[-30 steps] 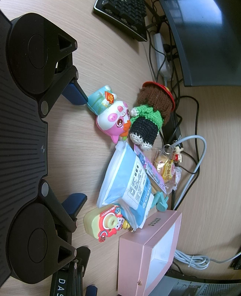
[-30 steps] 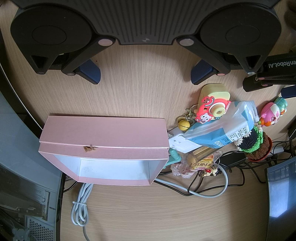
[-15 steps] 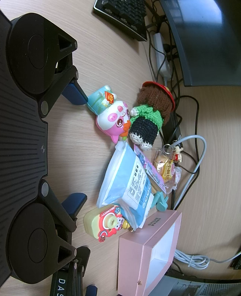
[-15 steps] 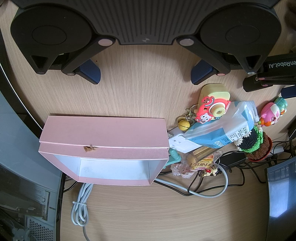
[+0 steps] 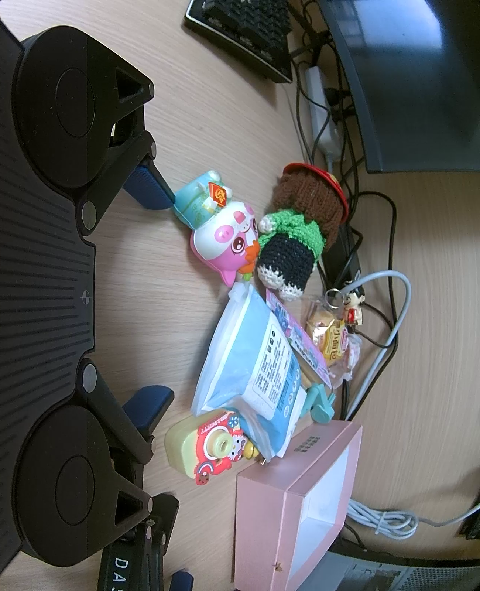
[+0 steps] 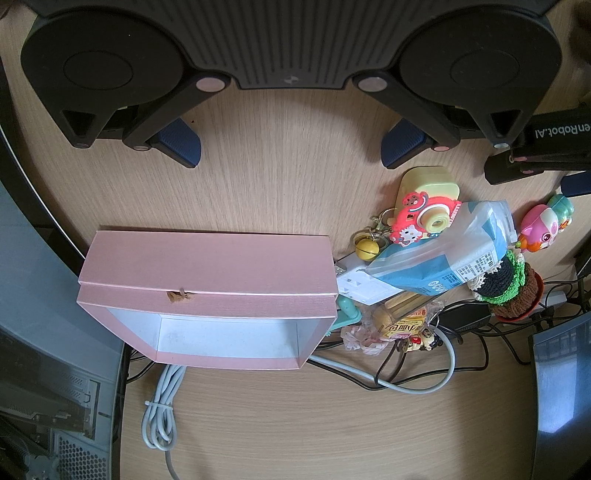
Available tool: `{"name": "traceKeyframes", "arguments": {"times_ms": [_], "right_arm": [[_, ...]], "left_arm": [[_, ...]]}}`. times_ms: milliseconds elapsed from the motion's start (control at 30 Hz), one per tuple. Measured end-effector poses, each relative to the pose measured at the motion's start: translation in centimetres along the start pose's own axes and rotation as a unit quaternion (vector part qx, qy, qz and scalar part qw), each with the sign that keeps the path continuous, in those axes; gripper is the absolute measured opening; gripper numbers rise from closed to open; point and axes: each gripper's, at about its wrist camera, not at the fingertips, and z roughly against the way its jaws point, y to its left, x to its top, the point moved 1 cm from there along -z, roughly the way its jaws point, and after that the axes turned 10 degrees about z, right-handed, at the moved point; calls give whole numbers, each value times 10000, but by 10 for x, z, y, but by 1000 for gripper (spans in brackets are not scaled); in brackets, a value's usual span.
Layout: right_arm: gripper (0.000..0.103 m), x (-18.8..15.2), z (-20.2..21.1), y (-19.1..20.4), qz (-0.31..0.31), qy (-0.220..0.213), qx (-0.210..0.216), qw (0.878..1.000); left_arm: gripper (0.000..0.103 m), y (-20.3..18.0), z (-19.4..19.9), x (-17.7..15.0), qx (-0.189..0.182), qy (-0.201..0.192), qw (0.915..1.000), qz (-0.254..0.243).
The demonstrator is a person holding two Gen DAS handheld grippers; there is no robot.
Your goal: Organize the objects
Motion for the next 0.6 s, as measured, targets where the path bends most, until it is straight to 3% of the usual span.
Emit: {"name": "traceKeyframes", "arguments": {"times_ms": [300,600], "right_arm": [[103,1,0,2,23,-1,-7,10000],[103,5,-4,1,278,30,355,9990]], "left_arm": [[103,-1,-1,1,136,-24,9998,116],[103,-2,0,0,129,-26,9998,117]]}}
